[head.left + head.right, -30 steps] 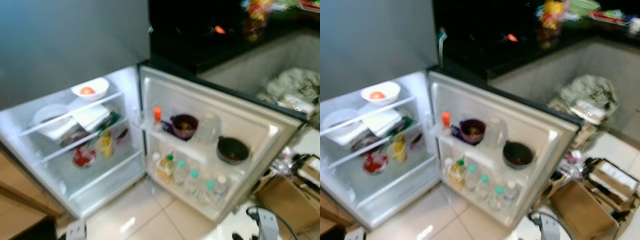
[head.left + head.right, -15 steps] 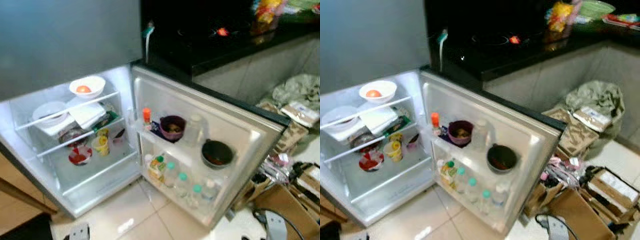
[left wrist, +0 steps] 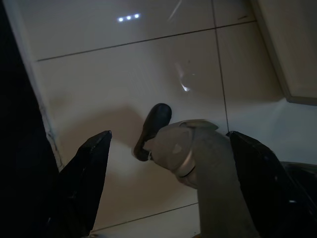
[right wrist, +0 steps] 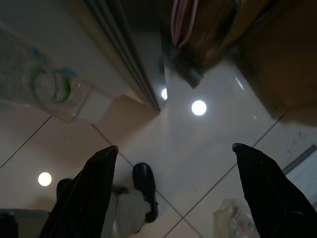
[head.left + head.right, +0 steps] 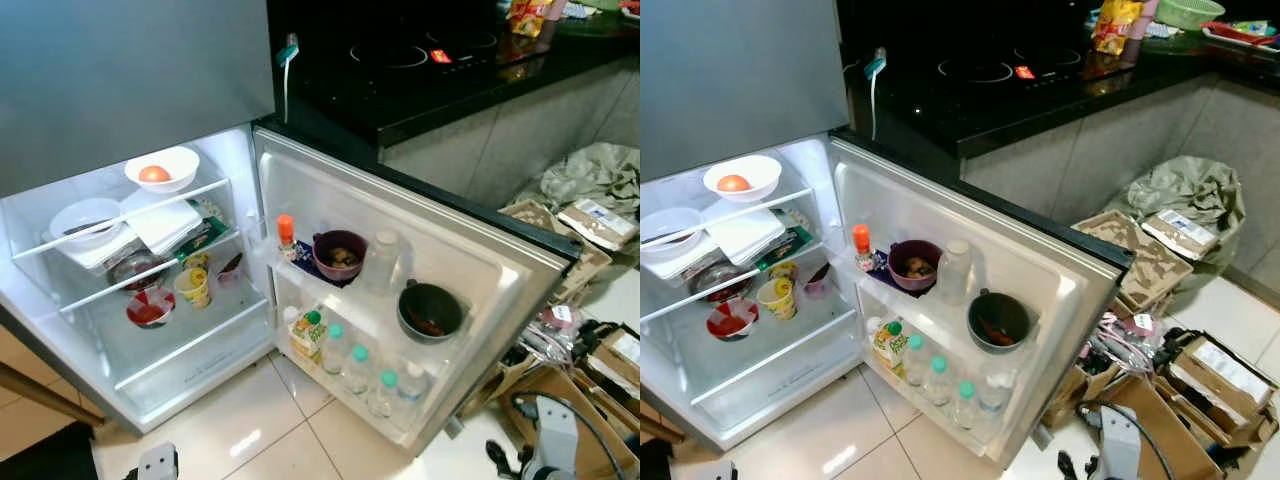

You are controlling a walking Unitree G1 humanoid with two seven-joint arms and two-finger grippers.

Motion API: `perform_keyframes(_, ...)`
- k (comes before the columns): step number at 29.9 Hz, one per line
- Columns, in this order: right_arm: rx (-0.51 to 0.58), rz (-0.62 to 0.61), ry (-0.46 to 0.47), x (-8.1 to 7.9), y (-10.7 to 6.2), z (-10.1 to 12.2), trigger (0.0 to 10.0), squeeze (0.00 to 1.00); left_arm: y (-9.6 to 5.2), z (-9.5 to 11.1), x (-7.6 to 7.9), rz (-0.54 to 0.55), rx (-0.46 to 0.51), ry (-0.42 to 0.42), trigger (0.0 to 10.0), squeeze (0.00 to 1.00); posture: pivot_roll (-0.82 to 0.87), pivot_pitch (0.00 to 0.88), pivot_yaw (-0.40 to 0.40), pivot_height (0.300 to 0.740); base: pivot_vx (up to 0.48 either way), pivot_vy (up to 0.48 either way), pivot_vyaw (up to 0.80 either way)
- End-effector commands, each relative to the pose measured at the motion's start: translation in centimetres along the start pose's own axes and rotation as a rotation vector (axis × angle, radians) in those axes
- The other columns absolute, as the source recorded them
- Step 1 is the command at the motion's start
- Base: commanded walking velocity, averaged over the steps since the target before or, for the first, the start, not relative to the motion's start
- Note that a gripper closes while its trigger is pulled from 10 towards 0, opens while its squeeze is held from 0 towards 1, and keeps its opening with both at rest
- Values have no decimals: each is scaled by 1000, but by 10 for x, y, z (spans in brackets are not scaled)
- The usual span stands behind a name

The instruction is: Restocking fridge

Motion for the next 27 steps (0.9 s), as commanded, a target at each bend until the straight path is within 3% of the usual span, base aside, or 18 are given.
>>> perform_keyframes(1,10,-8,7,1,0,2,10000,0,0,-6,2,1,-24,-1,10000,0,-10,0,-33,740,0,0,0)
perform_keyframes(5,33,-57,1,7,0,11,10000,0,0,-6,2,1,-24,-4,10000,0,-10,0,-33,740,0,0,0)
perform_keyframes(8,74,-136,14,20,-1,24,10000,0,0,-7,2,2,-23,-6,10000,0,-10,0,-33,740,0,0,0)
perform_keyframes(9,111,-235,20,35,-4,38,10000,0,0,-7,1,4,-23,-7,10000,0,-5,0,-33,740,0,0,0)
perform_keyframes(11,153,-290,42,46,-7,51,10000,0,0,-7,1,4,-24,-8,10000,0,-5,0,-33,740,0,0,0)
perform_keyframes(17,222,-369,44,60,-12,74,10000,0,-1,-7,1,4,-24,-9,10000,0,-6,0,-32,740,0,0,0)
perform_keyframes(19,342,-362,145,66,-15,101,10000,0,-1,-7,1,2,-23,-12,10000,0,-5,0,-33,740,0,0,0)
perform_keyframes(20,397,-342,185,66,-17,113,1804,0,-1,-7,1,2,-23,-13,10000,0,-5,0,-33,740,0,0,0)
perform_keyframes(23,431,-331,209,65,-18,120,1804,0,-1,-7,1,1,-22,-14,10000,0,-5,0,-33,740,0,0,0)
perform_keyframes(24,490,-286,242,63,-19,134,0,0,-1,-7,1,1,-23,-15,10000,0,-5,0,-33,740,0,0,0)
perform_keyframes(27,578,-214,286,59,-21,154,0,0,-1,-8,1,0,-23,-17,10000,0,-5,0,-33,740,0,0,0)
Point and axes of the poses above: a point about 5 cm out from each wrist's last joint towards the gripper, its own y axis pointing out of the wrist towards the gripper, its own z axis along the axis of the wrist's last joint, x = y × z, the point moved 1 cm from there along y, pointing out of the wrist towards the gripper, and after that the axes turned 3 degrees about -y, right-handed, at the moved point
